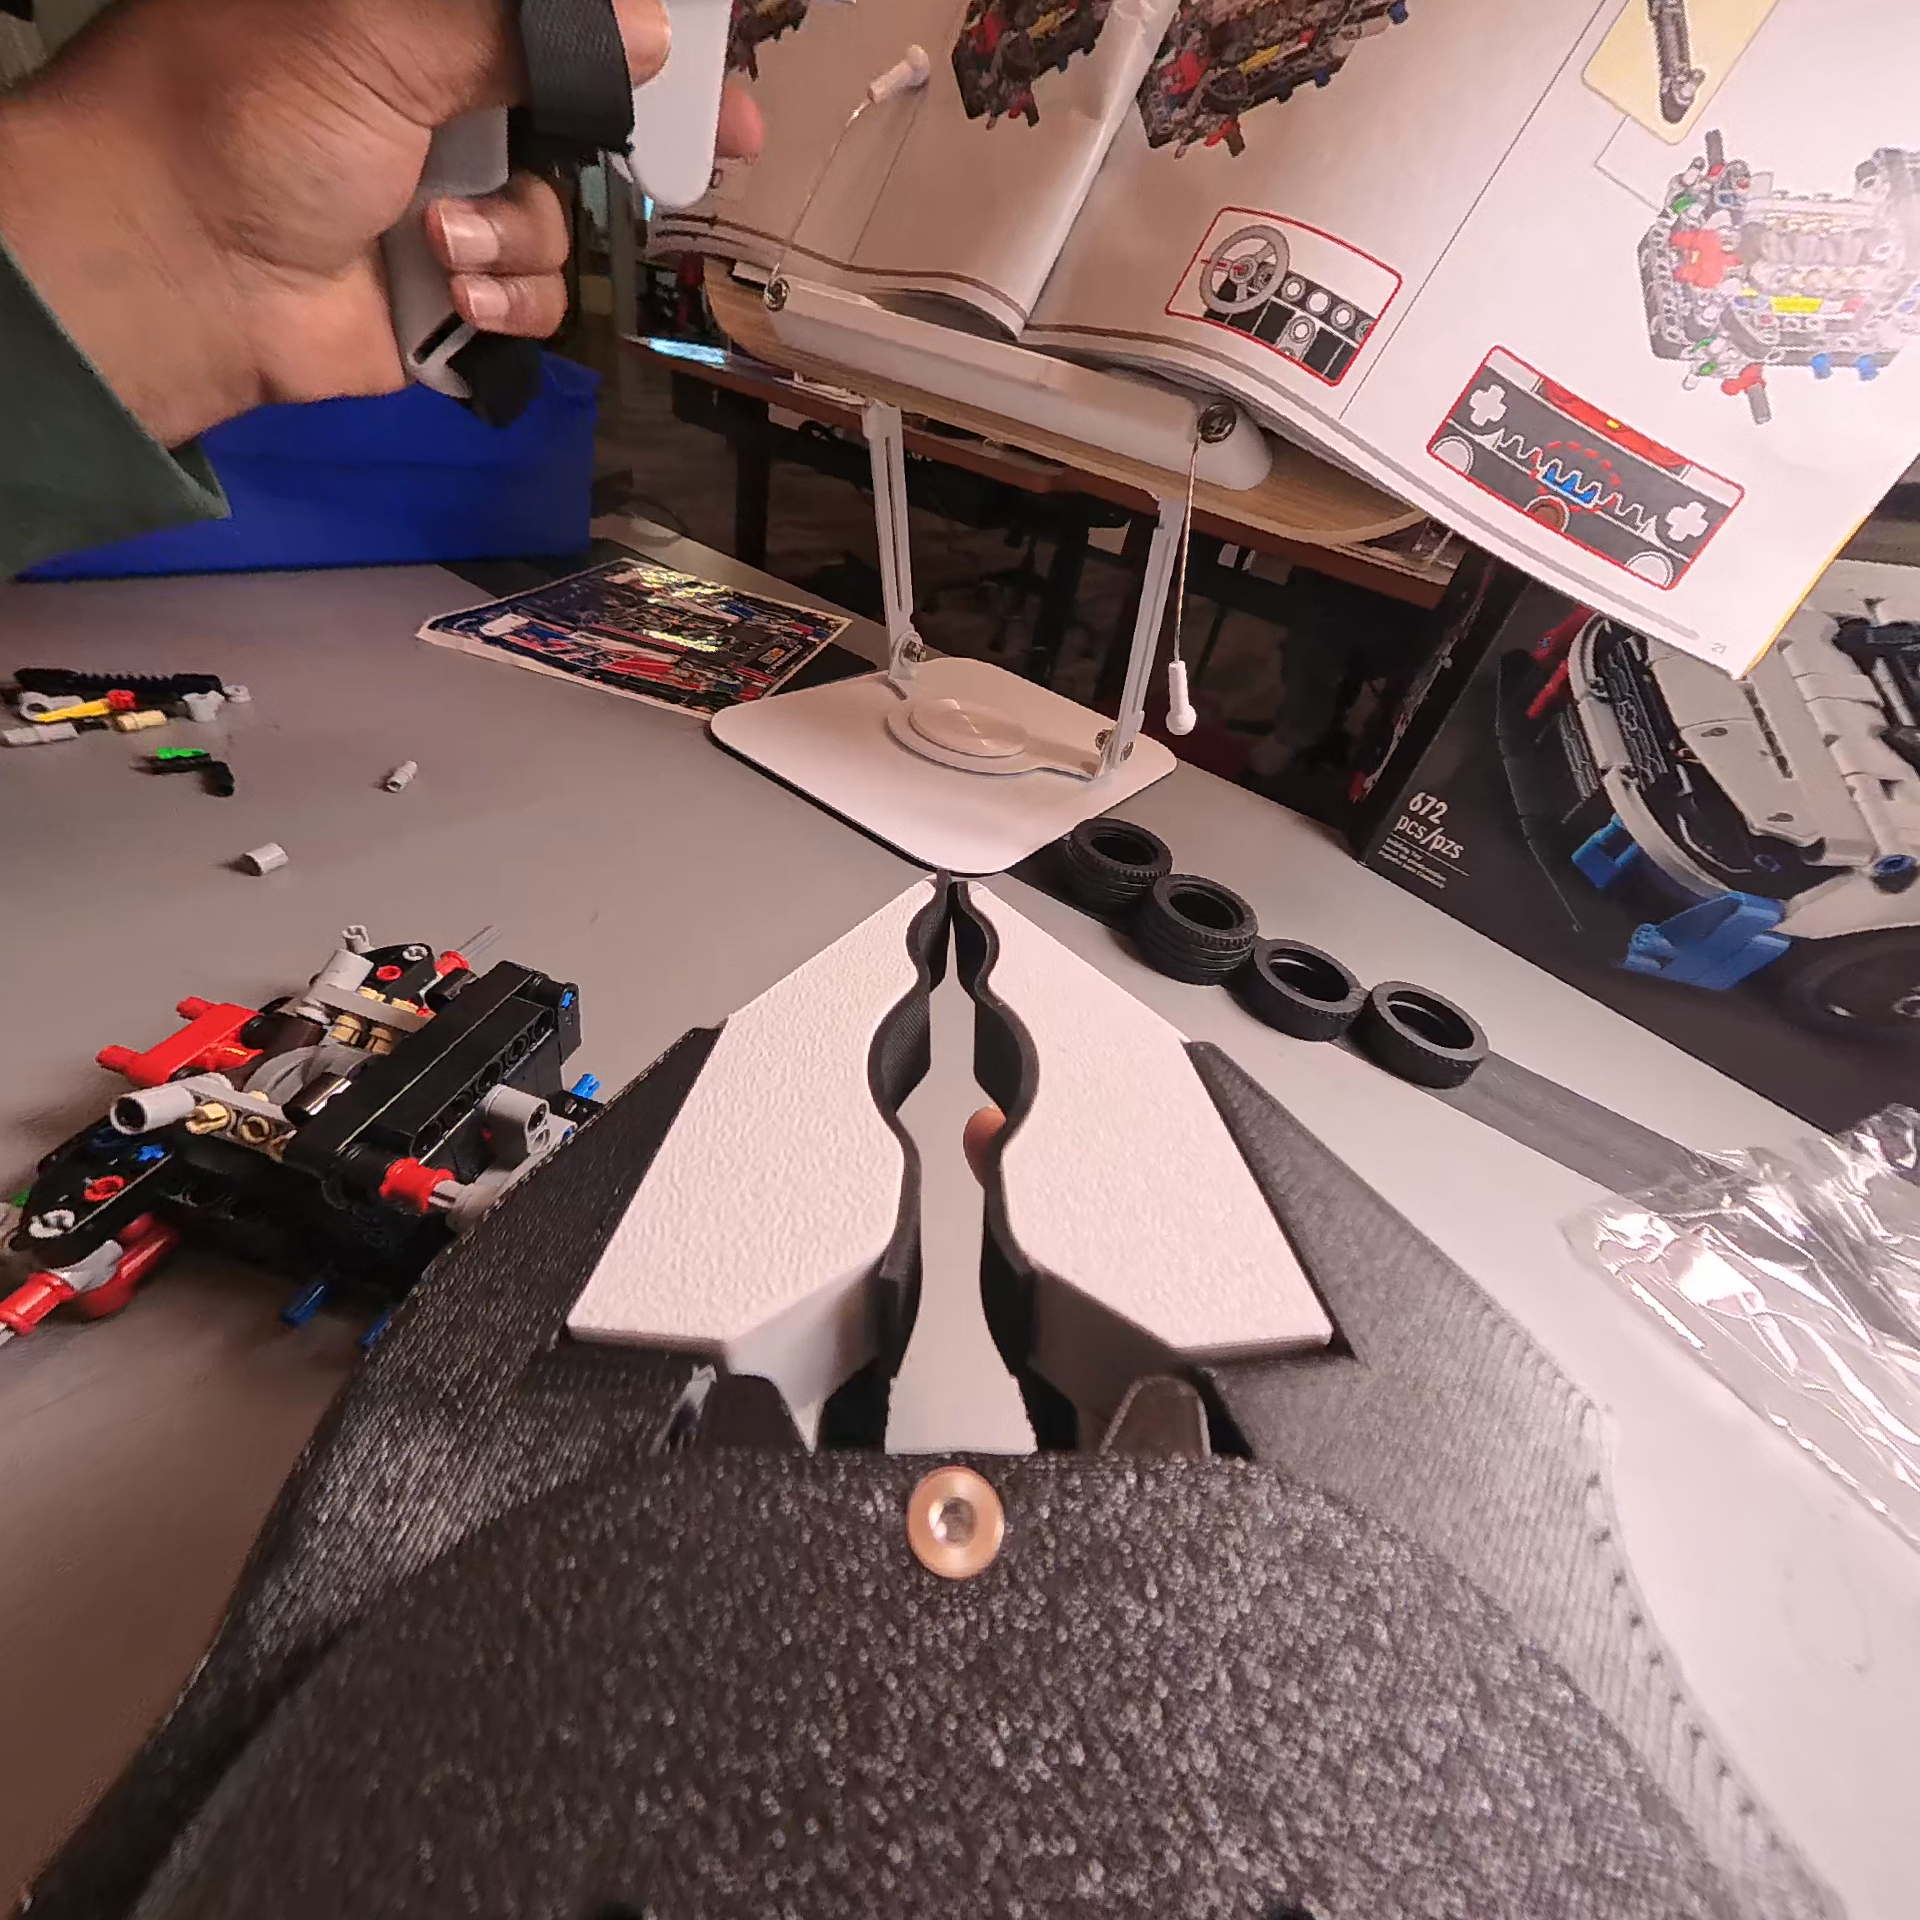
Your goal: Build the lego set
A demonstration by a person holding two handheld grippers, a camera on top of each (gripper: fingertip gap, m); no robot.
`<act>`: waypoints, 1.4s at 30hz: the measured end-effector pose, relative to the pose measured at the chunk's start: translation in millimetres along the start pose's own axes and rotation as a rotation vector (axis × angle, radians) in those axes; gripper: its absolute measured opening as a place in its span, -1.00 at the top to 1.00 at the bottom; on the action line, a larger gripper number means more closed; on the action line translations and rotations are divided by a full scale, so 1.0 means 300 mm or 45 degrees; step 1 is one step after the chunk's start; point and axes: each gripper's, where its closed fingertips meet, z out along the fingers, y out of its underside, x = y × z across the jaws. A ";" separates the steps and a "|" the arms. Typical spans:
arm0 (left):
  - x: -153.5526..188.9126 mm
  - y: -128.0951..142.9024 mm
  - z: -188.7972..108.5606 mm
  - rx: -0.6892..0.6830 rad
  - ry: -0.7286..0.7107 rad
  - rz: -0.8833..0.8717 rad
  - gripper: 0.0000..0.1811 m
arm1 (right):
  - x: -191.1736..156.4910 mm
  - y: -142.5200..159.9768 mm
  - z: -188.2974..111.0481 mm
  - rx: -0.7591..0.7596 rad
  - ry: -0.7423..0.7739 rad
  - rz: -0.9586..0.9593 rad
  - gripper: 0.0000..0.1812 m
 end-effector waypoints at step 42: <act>0.068 -0.118 -0.233 -0.040 0.092 -0.030 0.91 | 0.047 -0.069 0.015 0.062 0.064 0.092 0.80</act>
